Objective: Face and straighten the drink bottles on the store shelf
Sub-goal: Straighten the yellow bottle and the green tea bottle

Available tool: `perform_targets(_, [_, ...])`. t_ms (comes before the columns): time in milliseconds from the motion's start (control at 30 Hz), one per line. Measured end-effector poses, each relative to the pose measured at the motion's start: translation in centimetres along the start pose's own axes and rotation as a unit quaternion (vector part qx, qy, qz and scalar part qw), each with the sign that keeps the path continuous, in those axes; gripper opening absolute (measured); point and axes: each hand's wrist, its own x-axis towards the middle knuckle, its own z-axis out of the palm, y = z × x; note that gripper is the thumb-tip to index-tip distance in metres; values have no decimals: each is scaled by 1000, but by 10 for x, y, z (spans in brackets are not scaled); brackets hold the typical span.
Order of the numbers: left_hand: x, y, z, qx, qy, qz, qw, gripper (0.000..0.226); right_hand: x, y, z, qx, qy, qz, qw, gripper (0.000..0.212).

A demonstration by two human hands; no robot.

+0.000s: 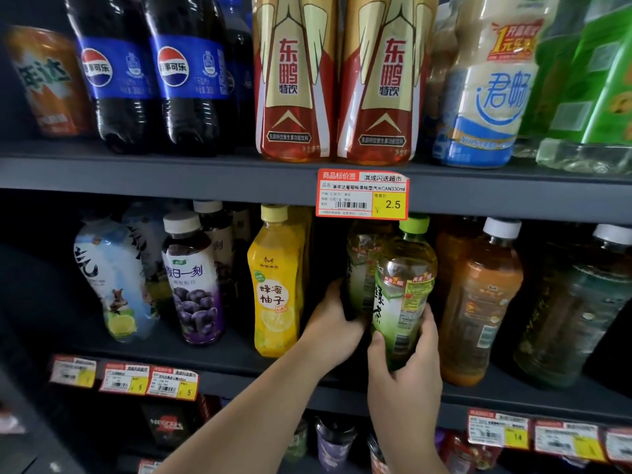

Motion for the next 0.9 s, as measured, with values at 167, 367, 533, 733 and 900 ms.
perform_targets(167, [2,1,3,19,23,17,999,70,0,-1,0,2,1,6,1000,75])
perform_targets(367, [3,-1,-1,14,-12,-7,1000,65,-1,0,-1,3,-5,-5,1000,77])
perform_targets(533, [3,-3,-1,32,-17,-14,999,70,-1,-2,-1,1,-5,-12,1000,75])
perform_targets(733, [4,5,7,126,23,7,992,68,-1,-2,-1,1,-5,-9,1000,74])
perform_targets(900, [7,5,9,130,35,-6,991,67,0,-1,-2,6,-7,-8,1000,76])
